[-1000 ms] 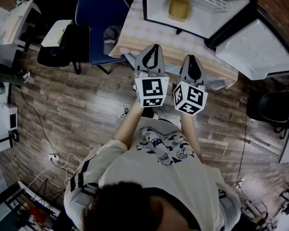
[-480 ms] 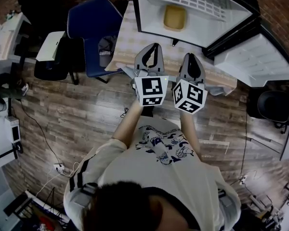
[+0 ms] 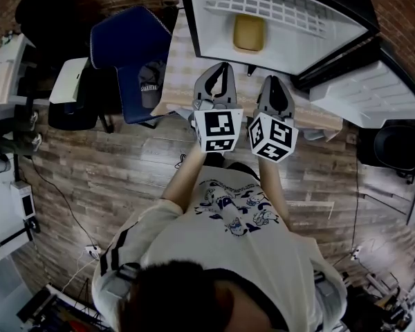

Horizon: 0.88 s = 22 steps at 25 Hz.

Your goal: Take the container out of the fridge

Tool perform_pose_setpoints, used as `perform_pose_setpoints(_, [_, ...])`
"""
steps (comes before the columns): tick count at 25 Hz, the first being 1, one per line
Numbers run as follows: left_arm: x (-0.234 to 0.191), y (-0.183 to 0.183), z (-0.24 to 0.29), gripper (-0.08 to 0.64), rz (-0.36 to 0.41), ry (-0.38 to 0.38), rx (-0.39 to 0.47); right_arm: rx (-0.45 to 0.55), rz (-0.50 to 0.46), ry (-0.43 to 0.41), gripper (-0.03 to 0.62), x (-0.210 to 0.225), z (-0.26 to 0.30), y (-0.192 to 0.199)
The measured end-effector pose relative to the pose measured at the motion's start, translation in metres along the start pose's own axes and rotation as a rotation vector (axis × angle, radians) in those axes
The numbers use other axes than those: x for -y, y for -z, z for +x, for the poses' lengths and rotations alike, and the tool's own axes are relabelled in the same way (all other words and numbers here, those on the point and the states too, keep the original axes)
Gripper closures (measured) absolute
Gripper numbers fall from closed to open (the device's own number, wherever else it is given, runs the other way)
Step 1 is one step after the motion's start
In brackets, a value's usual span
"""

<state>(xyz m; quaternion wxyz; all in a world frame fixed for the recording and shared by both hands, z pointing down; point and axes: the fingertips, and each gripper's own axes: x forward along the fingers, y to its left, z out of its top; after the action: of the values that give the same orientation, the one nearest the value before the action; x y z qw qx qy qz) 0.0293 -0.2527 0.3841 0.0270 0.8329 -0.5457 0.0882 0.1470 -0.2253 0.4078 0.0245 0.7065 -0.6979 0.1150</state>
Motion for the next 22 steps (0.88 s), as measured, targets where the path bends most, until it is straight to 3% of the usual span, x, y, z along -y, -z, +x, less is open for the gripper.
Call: perform_pose_setpoints(22, [-0.007, 0.017, 0.049, 0.541, -0.029, 0.015, -0.052, -0.057, 0.006, 0.011, 0.541, 0.011, 0.047, 0.011])
